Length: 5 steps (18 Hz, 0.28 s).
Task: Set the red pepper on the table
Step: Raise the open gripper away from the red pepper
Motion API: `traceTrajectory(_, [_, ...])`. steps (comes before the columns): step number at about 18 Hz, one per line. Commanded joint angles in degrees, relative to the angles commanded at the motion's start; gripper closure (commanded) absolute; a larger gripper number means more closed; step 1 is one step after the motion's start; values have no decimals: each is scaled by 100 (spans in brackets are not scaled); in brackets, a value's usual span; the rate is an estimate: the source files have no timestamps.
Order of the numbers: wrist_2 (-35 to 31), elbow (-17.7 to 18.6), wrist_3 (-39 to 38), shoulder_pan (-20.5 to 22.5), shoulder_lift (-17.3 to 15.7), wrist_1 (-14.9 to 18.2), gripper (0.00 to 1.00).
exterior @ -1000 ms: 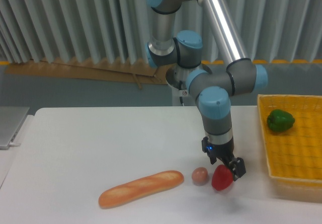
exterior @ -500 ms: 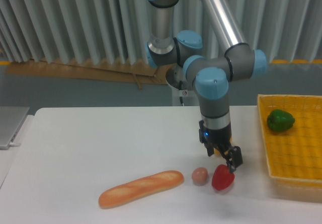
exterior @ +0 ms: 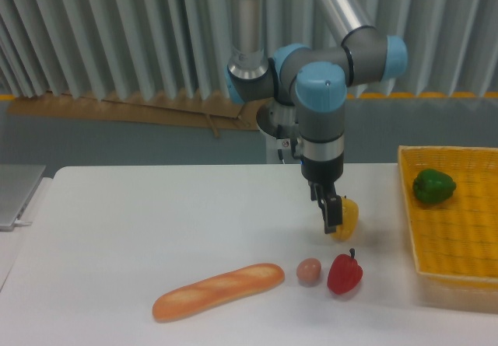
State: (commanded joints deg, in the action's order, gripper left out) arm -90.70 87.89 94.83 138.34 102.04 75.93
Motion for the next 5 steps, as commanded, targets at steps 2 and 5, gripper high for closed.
traceTrajectory(2, [-9, -9, -9, 0, -9, 18, 0])
traceTrajectory(5, [-9, 0, -9, 18, -52, 35, 0])
